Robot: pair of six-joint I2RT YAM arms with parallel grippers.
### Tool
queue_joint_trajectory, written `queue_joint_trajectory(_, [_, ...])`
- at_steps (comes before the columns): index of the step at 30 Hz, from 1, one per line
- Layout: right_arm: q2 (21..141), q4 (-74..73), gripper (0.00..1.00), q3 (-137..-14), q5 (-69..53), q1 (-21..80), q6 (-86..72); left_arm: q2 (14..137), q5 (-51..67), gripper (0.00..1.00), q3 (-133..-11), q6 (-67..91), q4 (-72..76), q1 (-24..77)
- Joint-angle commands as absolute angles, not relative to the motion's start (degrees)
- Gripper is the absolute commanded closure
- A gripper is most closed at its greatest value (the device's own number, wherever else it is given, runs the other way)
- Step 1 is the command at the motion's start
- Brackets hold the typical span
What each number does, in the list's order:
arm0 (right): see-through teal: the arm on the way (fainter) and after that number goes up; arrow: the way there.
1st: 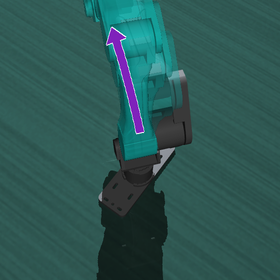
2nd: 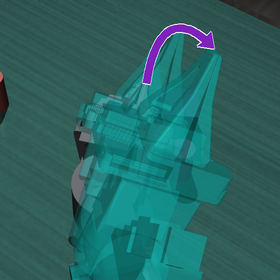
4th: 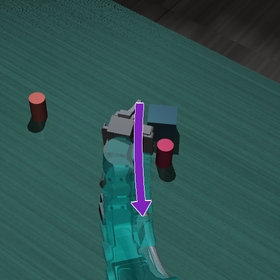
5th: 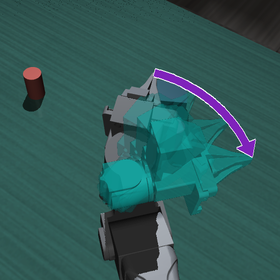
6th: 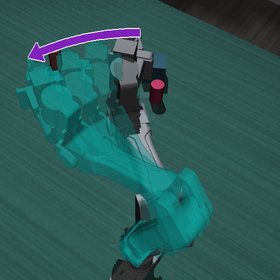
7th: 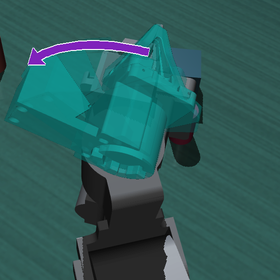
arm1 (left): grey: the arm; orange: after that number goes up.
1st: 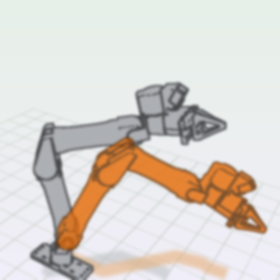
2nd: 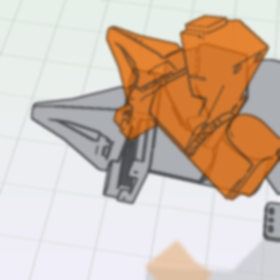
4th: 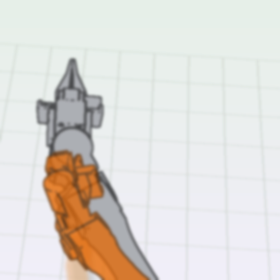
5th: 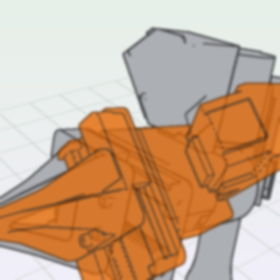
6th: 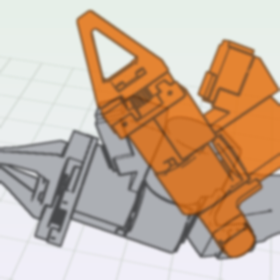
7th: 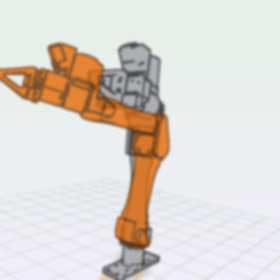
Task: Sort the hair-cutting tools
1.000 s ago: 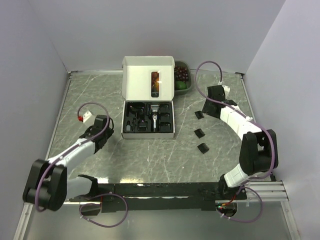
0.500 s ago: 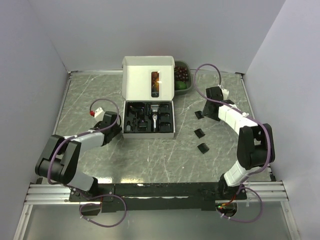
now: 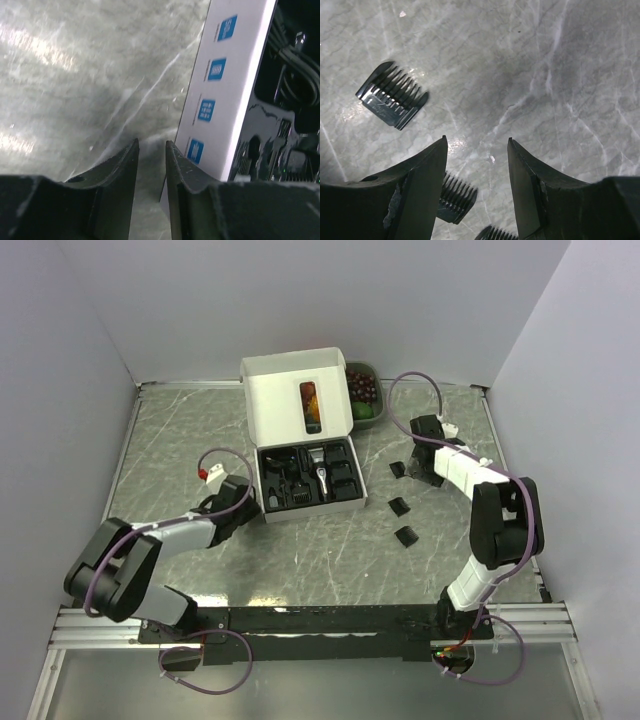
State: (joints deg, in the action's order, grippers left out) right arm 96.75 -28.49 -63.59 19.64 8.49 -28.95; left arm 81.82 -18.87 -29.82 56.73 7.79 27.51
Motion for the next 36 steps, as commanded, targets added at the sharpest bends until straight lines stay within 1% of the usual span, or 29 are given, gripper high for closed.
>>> queue_joint_trajectory(1, [97.9,-30.8,0.41,-65.7,21.8,8.0,-30.9,76.6,-18.1,0.65,-27.2,58.1,5.5,28.2])
queue_joint_trajectory(4, [98.6,-31.1,0.41,-66.2,20.1,7.9,-31.7,71.0,-17.6,0.64,-25.8,58.6,3.8,28.3])
queue_joint_trajectory(6, [99.2,-31.5,0.41,-66.9,19.1,7.9,-32.0,66.3,-17.8,0.59,-25.6,58.6,1.0,28.3])
queue_joint_trajectory(10, [101.8,-33.0,0.41,-68.5,17.8,7.9,-33.6,59.7,-17.8,0.55,-25.8,58.0,-3.8,28.4])
queue_joint_trajectory(12, [102.7,-33.6,0.41,-69.3,16.4,8.0,-34.4,56.6,-17.1,0.5,-25.2,58.0,-4.6,28.4])
queue_joint_trajectory(16, [105.2,-34.0,0.42,-70.7,14.8,8.2,-36.1,53.4,-16.4,0.43,-24.3,58.4,-5.3,28.5])
queue_joint_trajectory(18, [106.9,-35.4,0.42,-71.9,15.5,8.3,-37.5,52.3,-16.3,0.4,-24.1,58.2,-5.6,28.5])
queue_joint_trajectory(19, [107.4,-35.8,0.41,-72.9,15.9,8.4,-37.9,51.9,-16.2,0.37,-24.0,58.0,-6.1,28.5])
queue_joint_trajectory(22, [108.5,-36.5,0.41,-73.7,16.3,9.1,-39.2,51.0,-15.6,0.34,-23.4,57.8,-5.7,28.5])
queue_joint_trajectory(36, [112.2,-41.7,0.39,-79.7,18.3,11.2,-46.1,50.5,-14.9,0.35,-23.0,57.1,-4.8,28.6])
